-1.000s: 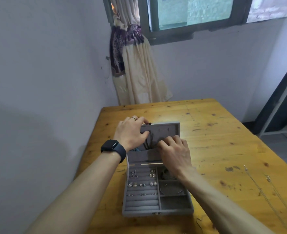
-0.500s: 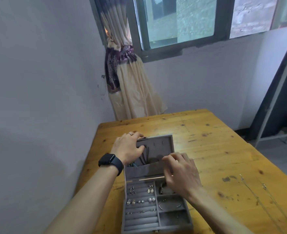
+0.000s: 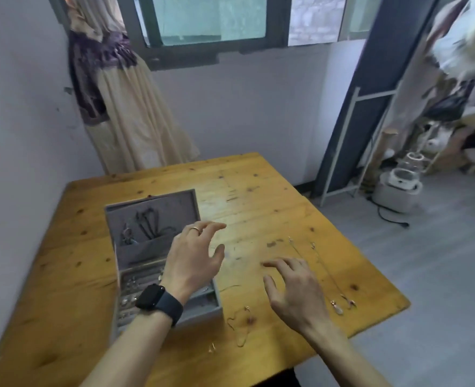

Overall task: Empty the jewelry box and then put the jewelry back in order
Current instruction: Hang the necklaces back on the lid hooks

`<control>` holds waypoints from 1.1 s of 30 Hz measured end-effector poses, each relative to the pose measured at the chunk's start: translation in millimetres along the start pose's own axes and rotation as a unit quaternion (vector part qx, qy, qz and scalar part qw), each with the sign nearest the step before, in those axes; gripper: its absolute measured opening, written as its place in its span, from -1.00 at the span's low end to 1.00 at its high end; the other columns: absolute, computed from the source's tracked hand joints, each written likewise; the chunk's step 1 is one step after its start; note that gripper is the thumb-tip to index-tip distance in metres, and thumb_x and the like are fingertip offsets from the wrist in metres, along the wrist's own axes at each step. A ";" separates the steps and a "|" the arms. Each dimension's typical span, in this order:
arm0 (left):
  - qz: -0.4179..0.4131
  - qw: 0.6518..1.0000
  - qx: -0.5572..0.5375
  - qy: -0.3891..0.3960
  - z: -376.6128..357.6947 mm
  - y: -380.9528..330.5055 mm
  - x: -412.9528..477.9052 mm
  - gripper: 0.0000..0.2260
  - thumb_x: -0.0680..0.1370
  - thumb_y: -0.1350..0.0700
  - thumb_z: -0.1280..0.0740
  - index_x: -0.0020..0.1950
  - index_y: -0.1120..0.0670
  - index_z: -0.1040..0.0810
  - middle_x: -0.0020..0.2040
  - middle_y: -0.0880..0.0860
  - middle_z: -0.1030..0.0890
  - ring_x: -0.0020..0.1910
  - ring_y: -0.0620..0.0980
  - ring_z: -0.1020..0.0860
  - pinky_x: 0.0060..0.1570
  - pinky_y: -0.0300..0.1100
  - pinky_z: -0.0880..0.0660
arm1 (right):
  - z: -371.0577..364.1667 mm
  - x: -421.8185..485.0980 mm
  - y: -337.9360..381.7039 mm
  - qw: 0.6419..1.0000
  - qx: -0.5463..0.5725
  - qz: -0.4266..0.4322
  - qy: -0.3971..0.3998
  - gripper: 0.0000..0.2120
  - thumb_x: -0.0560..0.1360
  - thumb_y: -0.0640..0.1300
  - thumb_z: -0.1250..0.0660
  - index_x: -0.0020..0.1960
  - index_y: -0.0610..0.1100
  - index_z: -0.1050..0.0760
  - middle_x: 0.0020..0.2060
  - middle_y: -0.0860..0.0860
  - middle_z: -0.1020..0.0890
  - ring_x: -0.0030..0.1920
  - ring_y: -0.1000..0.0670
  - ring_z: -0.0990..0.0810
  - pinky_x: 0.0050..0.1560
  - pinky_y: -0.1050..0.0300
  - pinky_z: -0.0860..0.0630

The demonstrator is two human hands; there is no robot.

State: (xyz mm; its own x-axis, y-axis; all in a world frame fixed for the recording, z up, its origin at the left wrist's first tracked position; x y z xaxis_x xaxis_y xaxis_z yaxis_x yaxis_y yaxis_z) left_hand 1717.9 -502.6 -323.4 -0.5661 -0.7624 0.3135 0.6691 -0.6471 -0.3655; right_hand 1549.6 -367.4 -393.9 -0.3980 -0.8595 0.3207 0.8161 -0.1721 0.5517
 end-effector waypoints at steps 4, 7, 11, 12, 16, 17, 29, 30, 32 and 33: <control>-0.018 0.997 -0.030 0.069 -58.7 -46.6 -25.9 -0.64 0.59 -0.08 -0.28 0.40 -0.19 -0.42 0.34 -0.16 -0.46 0.36 -0.09 -0.38 0.33 -0.08 -0.37 | 27.3 -39.4 -52.4 0.997 -0.042 -0.065 -0.008 -0.74 0.51 0.07 -0.32 0.19 0.12 -0.57 0.12 0.17 -0.59 0.18 0.07 -0.48 0.14 0.07 -0.50; -0.038 0.992 -0.026 0.120 -94.2 -77.0 -36.3 -0.63 0.60 -0.09 -0.25 0.41 -0.20 -0.40 0.39 -0.15 -0.43 0.40 -0.09 -0.35 0.37 -0.09 -0.33 | 42.4 -59.7 -86.3 0.990 -0.077 -0.117 -0.022 -0.73 0.49 0.00 -0.40 0.18 0.05 -0.60 0.08 0.13 -0.61 0.15 0.02 -0.49 0.10 0.04 -0.53; -0.043 0.982 -0.026 0.184 -128.7 -106.0 -47.9 -0.63 0.61 -0.08 -0.21 0.43 -0.16 -0.40 0.43 -0.09 -0.41 0.42 -0.04 -0.34 0.39 -0.05 -0.33 | 48.4 -74.7 -109.0 0.980 -0.127 -0.153 -0.030 -0.78 0.47 0.03 -0.44 0.08 0.00 -0.67 -0.05 0.04 -0.62 0.03 -0.05 -0.50 -0.01 0.03 -0.55; -0.041 0.980 -0.025 0.194 -134.4 -110.2 -51.2 -0.64 0.62 -0.11 -0.19 0.42 -0.15 -0.41 0.43 -0.08 -0.41 0.42 -0.03 -0.33 0.38 -0.05 -0.34 | 48.2 -76.8 -109.9 0.979 -0.131 -0.151 -0.036 -0.81 0.47 0.04 -0.45 0.04 0.01 -0.68 -0.09 0.04 -0.62 -0.02 -0.05 -0.50 -0.04 0.03 -0.55; -0.046 0.982 0.021 0.181 -145.8 -117.2 -61.3 -0.64 0.63 -0.17 -0.11 0.38 -0.14 -0.44 0.43 -0.06 -0.42 0.39 0.00 -0.36 0.31 -0.07 -0.38 | 46.8 -78.4 -108.8 0.979 -0.137 -0.139 -0.065 -0.88 0.44 -0.01 -0.50 -0.05 0.01 -0.70 -0.15 0.02 -0.61 -0.11 -0.07 -0.50 -0.15 0.01 -0.57; -0.046 0.984 0.024 0.173 -145.8 -117.6 -63.1 -0.64 0.63 -0.17 -0.10 0.37 -0.14 -0.44 0.42 -0.06 -0.42 0.37 -0.01 -0.37 0.29 -0.08 -0.38 | 46.0 -78.5 -108.5 0.979 -0.135 -0.140 -0.068 -0.89 0.44 -0.01 -0.50 -0.05 0.00 -0.70 -0.15 0.01 -0.61 -0.11 -0.08 -0.51 -0.16 0.00 -0.57; -0.086 0.984 -0.069 0.139 -138.4 -136.0 -68.6 -0.81 0.61 -0.10 -0.28 0.16 -0.17 -0.63 0.23 -0.19 -0.57 0.27 -0.12 -0.44 0.23 -0.12 -0.39 | 46.3 -94.2 -90.2 0.994 0.018 -0.095 -0.042 -0.84 0.64 -0.07 -0.23 0.05 -0.04 -0.58 -0.04 0.09 -0.51 -0.03 0.03 -0.48 -0.05 0.13 -0.49; -0.089 0.986 -0.066 0.125 -136.6 -136.0 -68.8 -0.81 0.61 -0.10 -0.27 0.12 -0.14 -0.65 0.18 -0.19 -0.61 0.24 -0.12 -0.47 0.20 -0.13 -0.40 | 49.8 -95.8 -89.0 0.993 0.034 -0.098 -0.051 -0.85 0.64 -0.07 -0.24 0.05 -0.04 -0.58 -0.04 0.11 -0.50 -0.02 0.04 -0.49 -0.05 0.14 -0.50; -0.106 0.986 -0.055 0.117 -134.4 -134.7 -72.2 -0.80 0.61 -0.10 -0.26 0.15 -0.12 -0.61 0.16 -0.17 -0.62 0.23 -0.11 -0.48 0.20 -0.12 -0.41 | 56.6 -98.9 -86.4 0.990 0.067 -0.104 -0.069 -0.87 0.64 -0.07 -0.25 0.05 -0.01 -0.58 -0.03 0.16 -0.49 -0.04 0.09 -0.52 -0.08 0.16 -0.51; -0.111 0.985 -0.061 0.121 -133.8 -133.2 -75.1 -0.77 0.59 -0.12 -0.27 0.20 -0.13 -0.58 0.19 -0.16 -0.61 0.24 -0.11 -0.47 0.21 -0.11 -0.42 | 59.4 -100.4 -83.6 0.988 0.084 -0.106 -0.072 -0.88 0.64 -0.07 -0.25 0.04 0.00 -0.58 -0.04 0.19 -0.49 -0.06 0.12 -0.53 -0.10 0.19 -0.51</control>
State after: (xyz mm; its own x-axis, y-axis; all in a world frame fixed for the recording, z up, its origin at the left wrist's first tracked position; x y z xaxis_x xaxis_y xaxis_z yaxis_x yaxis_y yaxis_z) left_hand 1606.9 -359.5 -415.5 -0.7999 -0.5708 0.1852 0.4613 -0.7823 -0.4186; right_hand 1496.4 -238.1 -426.5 -0.6174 -0.7334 0.2845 0.6320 -0.2471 0.7345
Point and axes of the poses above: each hand's wrist, its own x-axis towards the middle knuckle, its own z-axis out of the back of the hand, y = z × x, the point moved 4 cm from there along x, towards the middle knuckle
